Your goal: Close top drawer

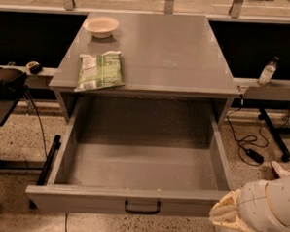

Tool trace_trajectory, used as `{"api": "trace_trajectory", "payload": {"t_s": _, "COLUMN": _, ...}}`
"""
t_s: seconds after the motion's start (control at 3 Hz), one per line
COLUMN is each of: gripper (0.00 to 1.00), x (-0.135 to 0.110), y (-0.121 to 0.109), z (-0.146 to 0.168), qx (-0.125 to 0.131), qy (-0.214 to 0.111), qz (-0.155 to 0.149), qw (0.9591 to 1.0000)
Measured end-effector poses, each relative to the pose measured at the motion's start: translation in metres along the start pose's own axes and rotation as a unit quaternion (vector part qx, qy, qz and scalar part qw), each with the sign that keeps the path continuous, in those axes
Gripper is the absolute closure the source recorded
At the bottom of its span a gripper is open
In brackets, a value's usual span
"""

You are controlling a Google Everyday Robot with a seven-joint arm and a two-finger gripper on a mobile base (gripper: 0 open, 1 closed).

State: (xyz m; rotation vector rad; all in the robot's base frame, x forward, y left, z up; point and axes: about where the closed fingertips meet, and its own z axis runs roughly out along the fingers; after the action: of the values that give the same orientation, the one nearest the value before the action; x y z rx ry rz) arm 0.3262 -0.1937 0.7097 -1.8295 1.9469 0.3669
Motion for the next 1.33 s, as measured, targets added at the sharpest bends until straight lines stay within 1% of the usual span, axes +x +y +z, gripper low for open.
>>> {"api": "trace_trajectory", "payload": {"t_s": 0.33, "gripper": 1.00, "x": 0.002, "y": 0.012, "z": 0.043, "qx": -0.009, "qy": -0.025, "qz": 0.035, "qw": 0.9990}}
{"api": "trace_trajectory", "payload": {"t_s": 0.67, "gripper": 1.00, "x": 0.014, "y": 0.013, "z": 0.097, "qx": 0.003, "qy": -0.024, "qz": 0.063, "qw": 0.9977}}
{"api": "trace_trajectory", "payload": {"t_s": 1.0, "gripper": 1.00, "x": 0.025, "y": -0.003, "z": 0.132, "qx": 0.043, "qy": -0.032, "qz": 0.099, "qw": 0.9936}}
{"api": "trace_trajectory", "payload": {"t_s": 1.33, "gripper": 1.00, "x": 0.020, "y": -0.028, "z": 0.147, "qx": 0.109, "qy": -0.058, "qz": 0.109, "qw": 0.9863}}
